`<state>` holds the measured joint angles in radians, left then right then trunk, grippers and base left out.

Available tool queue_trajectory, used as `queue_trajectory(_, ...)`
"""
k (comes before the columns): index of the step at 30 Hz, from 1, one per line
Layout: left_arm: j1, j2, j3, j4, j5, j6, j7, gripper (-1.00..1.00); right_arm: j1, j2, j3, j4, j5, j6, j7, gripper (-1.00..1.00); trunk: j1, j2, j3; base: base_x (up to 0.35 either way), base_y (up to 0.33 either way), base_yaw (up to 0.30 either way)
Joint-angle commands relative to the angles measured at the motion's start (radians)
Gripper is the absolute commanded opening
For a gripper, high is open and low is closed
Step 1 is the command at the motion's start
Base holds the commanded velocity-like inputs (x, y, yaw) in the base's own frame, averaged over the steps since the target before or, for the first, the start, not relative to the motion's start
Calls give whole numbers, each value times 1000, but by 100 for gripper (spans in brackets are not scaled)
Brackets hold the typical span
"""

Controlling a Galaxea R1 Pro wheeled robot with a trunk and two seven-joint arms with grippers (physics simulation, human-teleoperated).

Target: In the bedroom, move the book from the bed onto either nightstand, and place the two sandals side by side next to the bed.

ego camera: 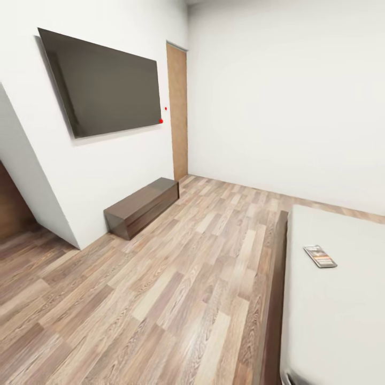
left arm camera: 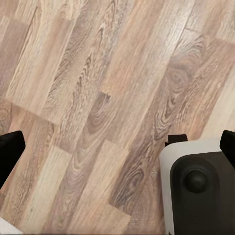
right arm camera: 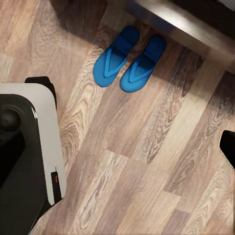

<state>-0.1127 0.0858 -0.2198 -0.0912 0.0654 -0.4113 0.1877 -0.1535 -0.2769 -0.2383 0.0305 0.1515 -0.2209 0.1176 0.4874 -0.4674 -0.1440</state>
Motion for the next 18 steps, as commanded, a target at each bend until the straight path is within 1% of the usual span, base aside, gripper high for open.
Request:
queue_trajectory(1, -1, 0, -9, 1, 7, -3, 4, 100, -1, -1, -9, 3, 10, -6, 2, 100, 0, -2, -2, -7, 6, 254)
queue_trajectory(18, -1, 0, -9, 1, 7, -3, 4, 100, -1, -1, -9, 3, 10, -6, 2, 100, 0, -2, -2, -2, 2, 254)
